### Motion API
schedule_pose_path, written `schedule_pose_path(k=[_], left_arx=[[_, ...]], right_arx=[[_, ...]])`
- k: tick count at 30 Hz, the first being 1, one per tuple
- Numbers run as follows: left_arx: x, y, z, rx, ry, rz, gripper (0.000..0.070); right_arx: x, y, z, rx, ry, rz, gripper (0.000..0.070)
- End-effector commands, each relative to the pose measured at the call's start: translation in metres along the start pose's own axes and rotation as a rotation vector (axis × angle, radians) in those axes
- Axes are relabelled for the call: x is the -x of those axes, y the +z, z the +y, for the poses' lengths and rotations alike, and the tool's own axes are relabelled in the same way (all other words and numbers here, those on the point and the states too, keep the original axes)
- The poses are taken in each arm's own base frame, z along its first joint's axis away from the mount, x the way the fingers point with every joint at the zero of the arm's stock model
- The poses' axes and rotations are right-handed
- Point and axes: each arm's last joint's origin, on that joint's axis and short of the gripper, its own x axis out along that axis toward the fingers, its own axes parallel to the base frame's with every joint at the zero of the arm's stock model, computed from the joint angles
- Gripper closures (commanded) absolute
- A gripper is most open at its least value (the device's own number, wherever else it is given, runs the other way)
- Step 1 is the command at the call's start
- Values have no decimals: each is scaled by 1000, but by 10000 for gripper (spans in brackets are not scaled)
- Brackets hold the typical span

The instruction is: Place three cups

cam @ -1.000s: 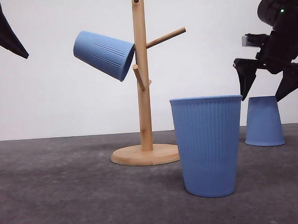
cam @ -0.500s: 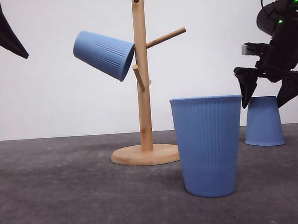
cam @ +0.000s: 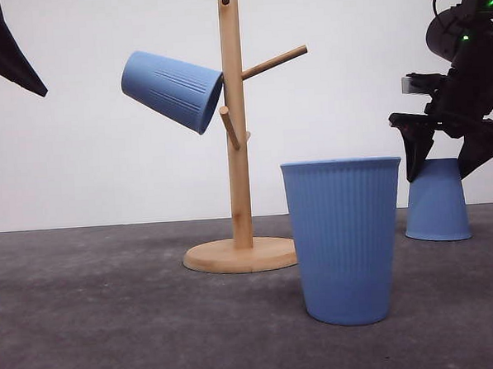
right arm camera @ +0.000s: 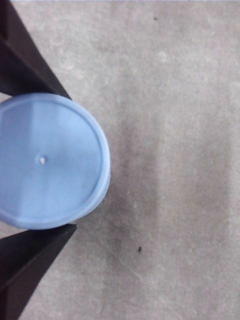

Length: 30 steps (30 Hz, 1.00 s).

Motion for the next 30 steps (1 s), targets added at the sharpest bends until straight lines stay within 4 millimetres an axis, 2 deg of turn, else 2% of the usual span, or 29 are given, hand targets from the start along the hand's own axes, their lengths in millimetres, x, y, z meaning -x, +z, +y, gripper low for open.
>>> schedule_pose_path(k=[1,17,24,30], left_arx=[[1,4,-1,-7,1,-14,154],[1,4,-1,-11,0,-20,154],[1,5,-1,-12,0,-20,154],[1,5,-1,-12,0,-20,154]], right_arx=[[6,4,1,-3,21,-3,358],[117,-3,21,11,74,-69,358],[153,-30,28,24,136,-179,358],[164,-60,29,-70,349,-263,359]])
